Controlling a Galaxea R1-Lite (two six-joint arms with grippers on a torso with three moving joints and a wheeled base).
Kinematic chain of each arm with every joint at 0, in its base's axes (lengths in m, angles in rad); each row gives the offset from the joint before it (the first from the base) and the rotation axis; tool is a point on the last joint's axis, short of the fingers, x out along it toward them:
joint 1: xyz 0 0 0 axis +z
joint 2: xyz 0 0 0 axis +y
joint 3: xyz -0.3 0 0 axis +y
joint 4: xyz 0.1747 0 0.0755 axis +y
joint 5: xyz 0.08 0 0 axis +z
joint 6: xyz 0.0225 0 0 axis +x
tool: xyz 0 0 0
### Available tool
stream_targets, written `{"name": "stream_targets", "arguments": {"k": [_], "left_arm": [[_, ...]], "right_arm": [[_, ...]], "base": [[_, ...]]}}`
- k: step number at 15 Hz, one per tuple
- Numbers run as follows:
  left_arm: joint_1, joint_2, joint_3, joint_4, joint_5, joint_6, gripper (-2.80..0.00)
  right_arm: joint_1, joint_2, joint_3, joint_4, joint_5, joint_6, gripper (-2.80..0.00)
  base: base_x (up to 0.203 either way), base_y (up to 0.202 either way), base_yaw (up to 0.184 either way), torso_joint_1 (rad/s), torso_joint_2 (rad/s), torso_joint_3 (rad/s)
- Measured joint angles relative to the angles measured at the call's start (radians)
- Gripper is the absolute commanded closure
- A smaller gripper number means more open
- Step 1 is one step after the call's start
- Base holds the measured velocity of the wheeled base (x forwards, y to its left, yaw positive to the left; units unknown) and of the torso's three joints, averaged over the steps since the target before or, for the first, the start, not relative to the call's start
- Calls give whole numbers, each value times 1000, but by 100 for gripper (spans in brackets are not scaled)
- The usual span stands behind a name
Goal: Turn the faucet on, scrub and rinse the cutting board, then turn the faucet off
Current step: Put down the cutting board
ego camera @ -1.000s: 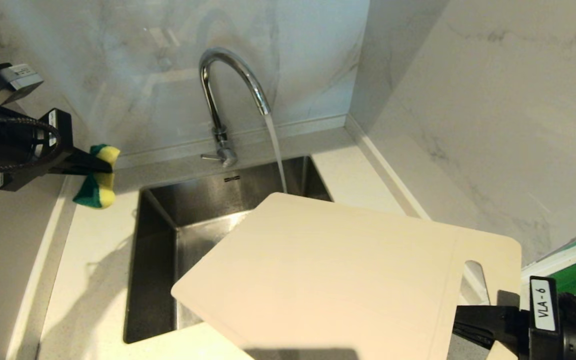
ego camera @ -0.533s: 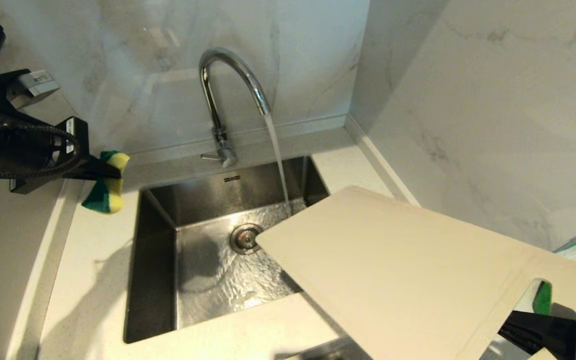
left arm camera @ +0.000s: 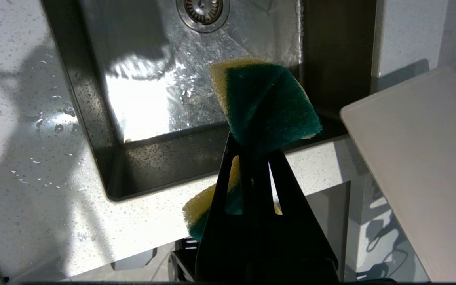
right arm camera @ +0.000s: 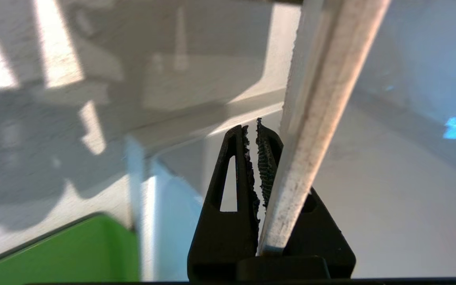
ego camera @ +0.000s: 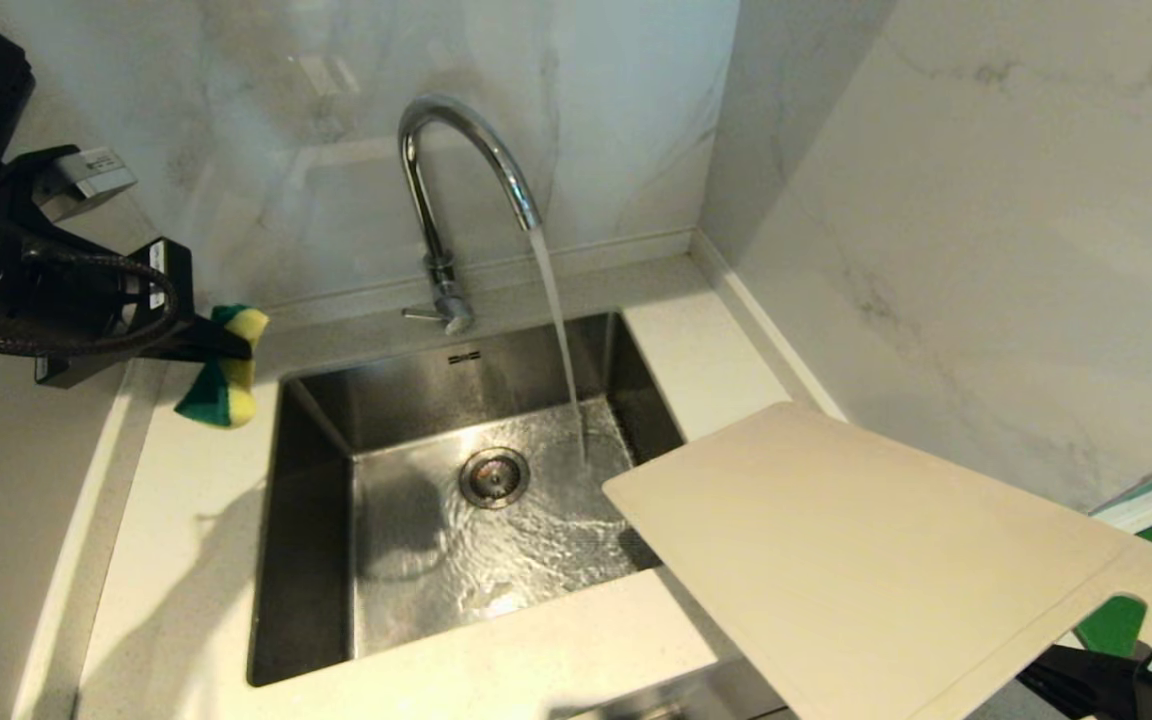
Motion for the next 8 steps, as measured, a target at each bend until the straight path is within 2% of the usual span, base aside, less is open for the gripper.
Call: {"name": "stream_targets", "arguments": {"k": [8], "left_arm": [[-2,36,-22,-2,-2,2,0]], "right_arm": [[-1,105,8,-11,-76,16,0]], "base": [[0,0,0,0,0,0]]}}
